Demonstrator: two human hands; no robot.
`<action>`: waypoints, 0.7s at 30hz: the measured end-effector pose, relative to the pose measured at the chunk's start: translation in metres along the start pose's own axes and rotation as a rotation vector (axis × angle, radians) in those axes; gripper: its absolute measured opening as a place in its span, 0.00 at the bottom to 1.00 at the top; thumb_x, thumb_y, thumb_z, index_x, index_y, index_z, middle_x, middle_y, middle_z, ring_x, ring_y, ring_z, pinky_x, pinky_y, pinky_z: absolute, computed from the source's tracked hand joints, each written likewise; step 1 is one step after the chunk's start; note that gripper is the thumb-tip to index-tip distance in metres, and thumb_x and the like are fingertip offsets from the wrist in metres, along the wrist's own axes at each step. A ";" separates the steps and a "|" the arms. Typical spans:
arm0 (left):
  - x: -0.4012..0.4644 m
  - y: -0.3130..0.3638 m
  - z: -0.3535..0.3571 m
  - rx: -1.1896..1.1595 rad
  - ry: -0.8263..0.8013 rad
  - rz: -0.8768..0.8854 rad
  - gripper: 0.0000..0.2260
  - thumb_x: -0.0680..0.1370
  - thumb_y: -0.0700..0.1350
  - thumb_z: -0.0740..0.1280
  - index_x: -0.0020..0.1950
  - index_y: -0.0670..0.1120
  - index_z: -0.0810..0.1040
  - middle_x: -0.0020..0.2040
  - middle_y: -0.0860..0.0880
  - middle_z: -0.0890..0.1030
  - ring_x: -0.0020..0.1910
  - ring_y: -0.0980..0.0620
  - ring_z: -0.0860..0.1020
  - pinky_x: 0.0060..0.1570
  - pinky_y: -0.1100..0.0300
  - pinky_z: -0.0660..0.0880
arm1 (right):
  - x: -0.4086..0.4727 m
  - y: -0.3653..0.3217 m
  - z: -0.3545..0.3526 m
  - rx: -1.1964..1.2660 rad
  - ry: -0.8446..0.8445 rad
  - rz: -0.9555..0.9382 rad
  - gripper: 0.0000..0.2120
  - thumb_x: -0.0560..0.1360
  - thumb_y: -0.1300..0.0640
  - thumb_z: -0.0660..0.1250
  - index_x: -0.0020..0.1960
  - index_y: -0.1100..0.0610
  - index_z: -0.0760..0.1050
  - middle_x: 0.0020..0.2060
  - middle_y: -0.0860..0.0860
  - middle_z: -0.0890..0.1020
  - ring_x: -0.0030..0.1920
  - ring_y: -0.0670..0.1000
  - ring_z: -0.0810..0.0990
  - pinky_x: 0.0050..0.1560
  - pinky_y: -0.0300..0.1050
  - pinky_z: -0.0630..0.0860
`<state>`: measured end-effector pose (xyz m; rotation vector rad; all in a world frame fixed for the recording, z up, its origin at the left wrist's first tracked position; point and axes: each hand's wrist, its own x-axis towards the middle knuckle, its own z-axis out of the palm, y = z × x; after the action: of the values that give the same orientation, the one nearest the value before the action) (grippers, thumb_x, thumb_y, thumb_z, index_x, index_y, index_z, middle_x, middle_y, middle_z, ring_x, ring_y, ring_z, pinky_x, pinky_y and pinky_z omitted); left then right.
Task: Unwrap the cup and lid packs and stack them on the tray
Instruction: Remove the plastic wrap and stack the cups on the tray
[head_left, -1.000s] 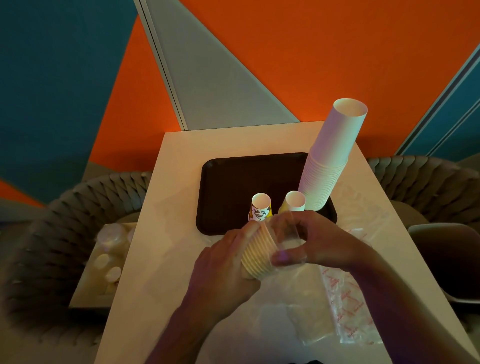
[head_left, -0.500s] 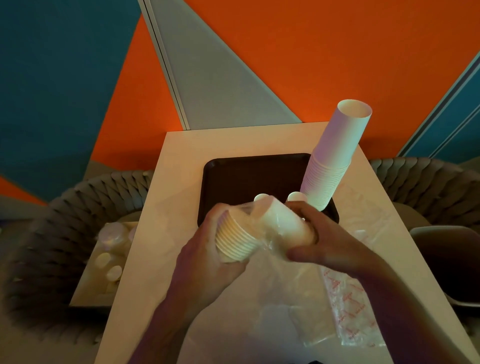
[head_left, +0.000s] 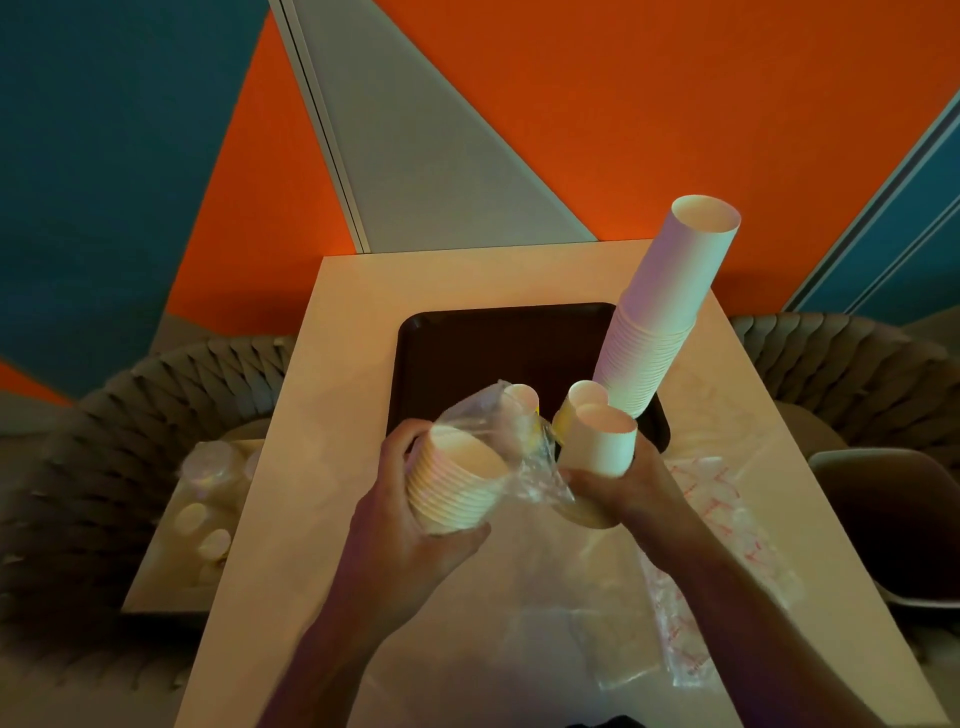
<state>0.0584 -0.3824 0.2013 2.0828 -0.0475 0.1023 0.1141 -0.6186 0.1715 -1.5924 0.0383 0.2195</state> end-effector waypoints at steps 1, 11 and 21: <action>-0.001 -0.001 0.000 -0.004 0.002 -0.003 0.43 0.62 0.45 0.84 0.64 0.71 0.61 0.57 0.68 0.74 0.54 0.63 0.77 0.43 0.61 0.81 | 0.003 0.005 -0.005 0.044 0.011 0.021 0.34 0.57 0.44 0.80 0.60 0.52 0.77 0.49 0.50 0.85 0.50 0.49 0.83 0.48 0.47 0.82; -0.004 -0.005 -0.005 -0.049 0.042 -0.028 0.44 0.62 0.41 0.84 0.59 0.74 0.61 0.55 0.71 0.75 0.54 0.66 0.77 0.40 0.71 0.75 | 0.041 -0.009 -0.041 -0.046 0.143 -0.074 0.29 0.64 0.58 0.76 0.64 0.51 0.74 0.56 0.56 0.82 0.57 0.57 0.82 0.52 0.53 0.81; -0.010 -0.010 -0.012 -0.033 0.056 -0.059 0.44 0.61 0.42 0.84 0.60 0.73 0.61 0.55 0.66 0.77 0.53 0.69 0.76 0.40 0.72 0.75 | 0.071 -0.010 -0.042 -0.238 0.202 -0.219 0.35 0.75 0.71 0.70 0.72 0.51 0.55 0.58 0.42 0.70 0.55 0.30 0.73 0.56 0.29 0.74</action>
<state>0.0485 -0.3669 0.1981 2.0456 0.0454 0.1230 0.1899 -0.6520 0.1706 -1.8367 -0.0065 -0.1118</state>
